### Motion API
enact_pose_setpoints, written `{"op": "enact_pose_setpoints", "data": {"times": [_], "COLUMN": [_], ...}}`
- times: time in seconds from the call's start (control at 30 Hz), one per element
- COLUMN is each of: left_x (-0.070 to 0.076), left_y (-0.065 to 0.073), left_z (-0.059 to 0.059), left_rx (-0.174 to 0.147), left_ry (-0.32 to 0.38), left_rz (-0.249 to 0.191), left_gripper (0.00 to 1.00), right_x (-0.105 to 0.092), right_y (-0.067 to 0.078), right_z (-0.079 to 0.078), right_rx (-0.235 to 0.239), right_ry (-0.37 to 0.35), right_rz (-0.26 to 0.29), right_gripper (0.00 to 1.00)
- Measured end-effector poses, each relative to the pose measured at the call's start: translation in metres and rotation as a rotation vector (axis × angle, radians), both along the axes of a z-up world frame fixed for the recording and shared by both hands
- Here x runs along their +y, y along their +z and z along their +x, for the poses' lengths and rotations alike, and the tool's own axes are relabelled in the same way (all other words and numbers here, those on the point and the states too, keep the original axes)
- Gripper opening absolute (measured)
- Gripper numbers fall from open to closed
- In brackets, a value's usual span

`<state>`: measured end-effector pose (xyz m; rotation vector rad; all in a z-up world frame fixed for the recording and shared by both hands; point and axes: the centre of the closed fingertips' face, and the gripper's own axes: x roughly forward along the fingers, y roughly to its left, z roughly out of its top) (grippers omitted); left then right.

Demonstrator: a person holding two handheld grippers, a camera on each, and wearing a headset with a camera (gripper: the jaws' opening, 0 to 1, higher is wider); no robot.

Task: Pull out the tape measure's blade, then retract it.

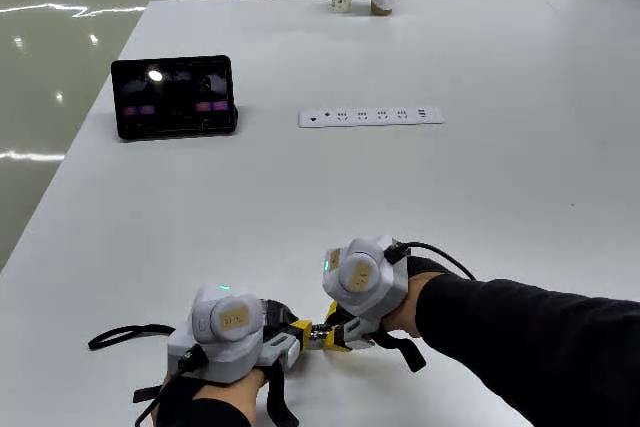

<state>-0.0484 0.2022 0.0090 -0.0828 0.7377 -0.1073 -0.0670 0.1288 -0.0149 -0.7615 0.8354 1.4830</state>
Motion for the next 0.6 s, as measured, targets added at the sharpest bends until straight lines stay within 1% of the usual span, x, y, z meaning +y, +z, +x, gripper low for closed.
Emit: {"op": "enact_pose_setpoints", "data": {"times": [0.07,0.2,0.27,0.47,0.6], "left_x": [0.0,0.0,0.0,0.0,0.0], "left_y": [0.0,0.0,0.0,0.0,0.0], "left_z": [0.0,0.0,0.0,0.0,-0.001], "left_rx": [0.0,0.0,0.0,0.0,0.0], "left_ry": [0.001,0.0,0.0,0.002,0.004], "left_rz": [-0.001,-0.002,-0.002,-0.005,-0.008], "left_gripper": [0.64,0.64,0.64,0.64,0.64], "right_x": [0.001,0.003,0.004,0.008,0.013], "right_y": [0.0,0.0,0.0,0.0,0.0], "right_z": [0.0,-0.002,-0.001,-0.001,-0.001], "right_rx": [0.001,-0.012,-0.003,0.002,0.006], "right_ry": [-0.002,0.021,0.008,0.008,0.007], "right_rz": [0.005,0.018,0.021,0.027,0.042], "right_gripper": [0.11,0.11,0.11,0.11,0.11]}}
